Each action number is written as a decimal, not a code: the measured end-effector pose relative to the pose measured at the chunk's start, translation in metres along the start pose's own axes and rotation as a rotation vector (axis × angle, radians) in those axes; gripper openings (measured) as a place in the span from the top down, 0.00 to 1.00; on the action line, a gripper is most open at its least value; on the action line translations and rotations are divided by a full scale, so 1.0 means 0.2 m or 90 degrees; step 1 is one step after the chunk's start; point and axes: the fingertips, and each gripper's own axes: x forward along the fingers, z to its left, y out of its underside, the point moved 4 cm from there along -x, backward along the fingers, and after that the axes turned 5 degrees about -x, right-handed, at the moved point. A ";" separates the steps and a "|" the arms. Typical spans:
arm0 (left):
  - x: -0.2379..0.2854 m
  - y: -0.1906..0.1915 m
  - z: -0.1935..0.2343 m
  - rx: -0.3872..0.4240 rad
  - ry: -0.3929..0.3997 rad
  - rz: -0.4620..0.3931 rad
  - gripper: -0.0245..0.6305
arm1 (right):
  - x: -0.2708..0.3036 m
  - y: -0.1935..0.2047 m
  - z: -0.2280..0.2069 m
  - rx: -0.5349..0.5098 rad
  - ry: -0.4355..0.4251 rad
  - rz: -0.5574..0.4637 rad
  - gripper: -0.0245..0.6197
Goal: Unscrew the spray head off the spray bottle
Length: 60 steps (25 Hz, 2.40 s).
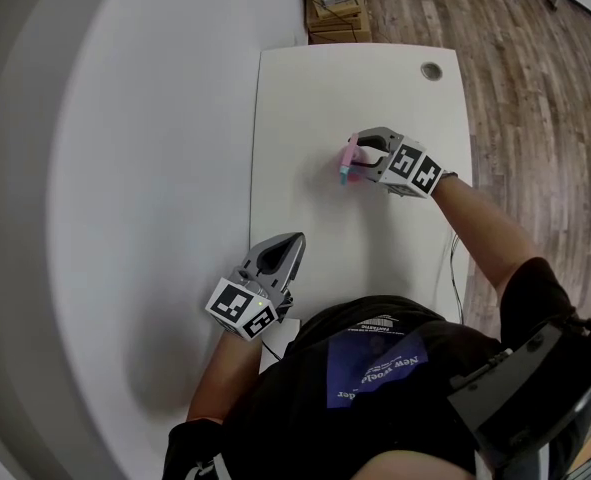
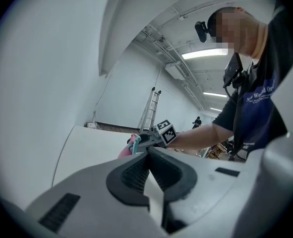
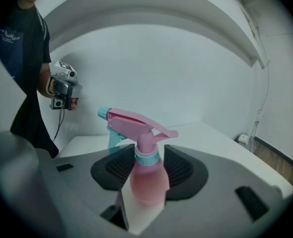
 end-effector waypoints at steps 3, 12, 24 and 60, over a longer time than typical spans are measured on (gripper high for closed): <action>0.01 0.01 0.02 -0.003 0.002 0.002 0.98 | 0.01 0.00 0.00 -0.010 -0.001 -0.019 0.74; 0.04 0.03 0.04 -0.017 0.014 -0.006 0.98 | -0.11 -0.11 -0.03 0.066 0.007 -0.092 0.76; 0.11 -0.20 -0.14 -0.048 0.083 -0.085 0.88 | -0.75 -0.60 0.03 0.221 0.014 -0.334 0.76; -0.01 -0.58 -0.57 0.089 0.216 -0.226 0.29 | -1.09 -0.97 0.53 0.452 -0.140 -0.620 0.76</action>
